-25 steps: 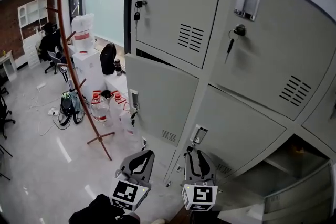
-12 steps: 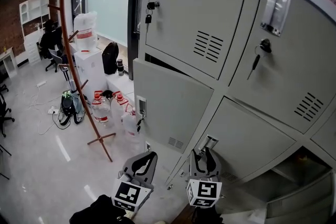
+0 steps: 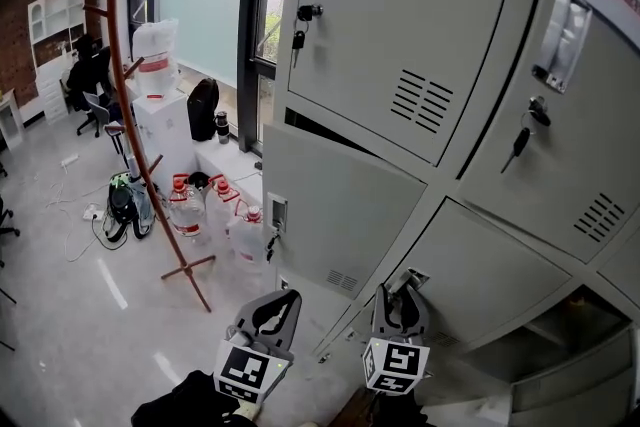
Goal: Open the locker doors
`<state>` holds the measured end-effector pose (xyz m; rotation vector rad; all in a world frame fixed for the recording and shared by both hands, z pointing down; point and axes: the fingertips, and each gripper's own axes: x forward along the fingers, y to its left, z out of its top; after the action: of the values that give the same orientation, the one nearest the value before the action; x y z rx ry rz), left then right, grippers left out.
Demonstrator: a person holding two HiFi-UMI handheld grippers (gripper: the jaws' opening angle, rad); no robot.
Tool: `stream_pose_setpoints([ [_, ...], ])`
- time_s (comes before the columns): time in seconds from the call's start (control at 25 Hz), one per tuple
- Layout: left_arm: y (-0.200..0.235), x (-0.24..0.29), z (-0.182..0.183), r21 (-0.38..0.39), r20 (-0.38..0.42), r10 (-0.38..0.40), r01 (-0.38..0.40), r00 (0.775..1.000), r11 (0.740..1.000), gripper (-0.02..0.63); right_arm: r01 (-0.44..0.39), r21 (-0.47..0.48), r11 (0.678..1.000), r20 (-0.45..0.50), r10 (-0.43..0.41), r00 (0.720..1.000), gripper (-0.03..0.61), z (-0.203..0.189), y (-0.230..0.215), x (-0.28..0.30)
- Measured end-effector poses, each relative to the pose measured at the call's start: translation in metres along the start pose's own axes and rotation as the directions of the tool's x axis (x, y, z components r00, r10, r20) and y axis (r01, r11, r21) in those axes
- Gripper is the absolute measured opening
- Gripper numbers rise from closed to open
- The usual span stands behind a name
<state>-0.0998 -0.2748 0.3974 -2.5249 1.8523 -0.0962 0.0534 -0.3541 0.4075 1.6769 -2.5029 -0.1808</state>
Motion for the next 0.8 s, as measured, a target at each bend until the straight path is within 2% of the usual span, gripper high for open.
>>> stream_pose_setpoints([
  [0.16,0.005,0.004,0.000,0.000,0.003,-0.034,0.034,0.999,0.999,0.025,0.047,-0.005,0.999,-0.010,-0.047,0.999,0.132,0.000,0.000,-0.002],
  [0.44,0.004,0.008,0.003,0.010,0.013,-0.139,0.139,0.990,0.990,0.025,0.120,-0.010,0.993,-0.023,-0.120,0.992,0.132,0.001,0.010,-0.016],
  [0.8,0.001,0.004,0.004,0.026,0.032,-0.294,0.293,0.955,0.956,0.025,0.243,-0.011,0.970,-0.039,-0.243,0.969,0.137,0.001,0.027,-0.048],
])
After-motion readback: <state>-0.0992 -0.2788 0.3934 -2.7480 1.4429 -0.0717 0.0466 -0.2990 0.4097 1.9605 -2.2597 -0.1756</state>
